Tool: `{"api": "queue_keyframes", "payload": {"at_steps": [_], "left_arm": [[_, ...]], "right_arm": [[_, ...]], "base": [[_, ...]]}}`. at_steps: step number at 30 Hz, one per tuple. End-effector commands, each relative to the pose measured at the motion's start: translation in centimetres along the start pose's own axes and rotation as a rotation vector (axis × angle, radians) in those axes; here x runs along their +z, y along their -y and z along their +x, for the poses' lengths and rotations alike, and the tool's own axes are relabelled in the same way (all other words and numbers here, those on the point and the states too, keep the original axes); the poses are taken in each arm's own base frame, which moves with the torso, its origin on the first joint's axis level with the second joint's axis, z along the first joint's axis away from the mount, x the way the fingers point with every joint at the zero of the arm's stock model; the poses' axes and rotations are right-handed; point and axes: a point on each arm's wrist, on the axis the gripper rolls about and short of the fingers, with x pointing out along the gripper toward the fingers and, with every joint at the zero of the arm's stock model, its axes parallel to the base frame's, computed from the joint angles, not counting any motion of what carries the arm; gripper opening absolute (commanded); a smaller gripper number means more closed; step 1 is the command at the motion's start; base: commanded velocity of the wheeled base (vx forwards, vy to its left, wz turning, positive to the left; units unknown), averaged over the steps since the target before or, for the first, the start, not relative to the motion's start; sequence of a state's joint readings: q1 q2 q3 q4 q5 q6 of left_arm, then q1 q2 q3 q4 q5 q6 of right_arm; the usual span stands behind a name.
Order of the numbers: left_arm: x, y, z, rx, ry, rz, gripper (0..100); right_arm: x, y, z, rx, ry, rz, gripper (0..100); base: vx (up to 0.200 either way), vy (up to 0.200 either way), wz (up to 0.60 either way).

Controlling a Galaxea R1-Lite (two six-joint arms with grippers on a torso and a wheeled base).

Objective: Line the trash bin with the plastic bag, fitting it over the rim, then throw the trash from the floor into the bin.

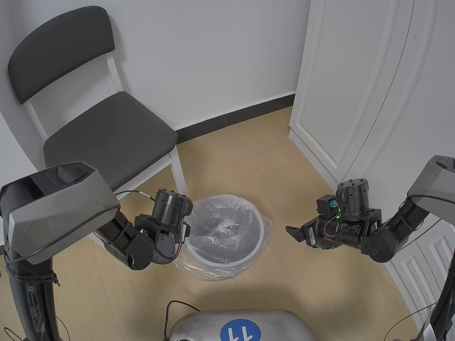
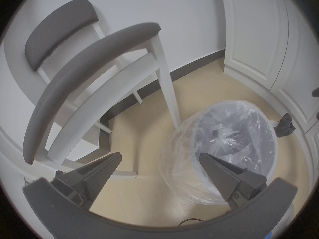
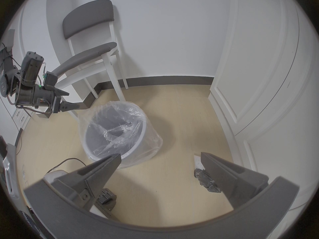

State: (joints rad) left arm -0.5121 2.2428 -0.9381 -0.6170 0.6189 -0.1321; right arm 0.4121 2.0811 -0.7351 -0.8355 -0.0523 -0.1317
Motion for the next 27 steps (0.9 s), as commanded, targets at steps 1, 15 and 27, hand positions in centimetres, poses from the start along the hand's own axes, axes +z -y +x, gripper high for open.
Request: {"api": "queue_keyframes", "payload": {"at_steps": [1,15,27], "left_arm": [[0.8,0.3,-0.4,-0.013,0.025,-0.004,100],[-5.0,4.0,-0.2,-0.065,-0.095,0.103,100],[-6.0,3.6,0.9,-0.037,-0.15,0.123,100]], "right_arm": [[0.0,0.0,0.0,0.001,0.0,0.0,100],[-0.2,0.0,-0.2,0.0,-0.005,-0.003,100],[-0.4,0.1,-0.3,0.0,-0.013,-0.021,100]], "base": [[0.0,0.0,0.0],[0.0,0.0,0.0],[0.0,0.0,0.0]]}}
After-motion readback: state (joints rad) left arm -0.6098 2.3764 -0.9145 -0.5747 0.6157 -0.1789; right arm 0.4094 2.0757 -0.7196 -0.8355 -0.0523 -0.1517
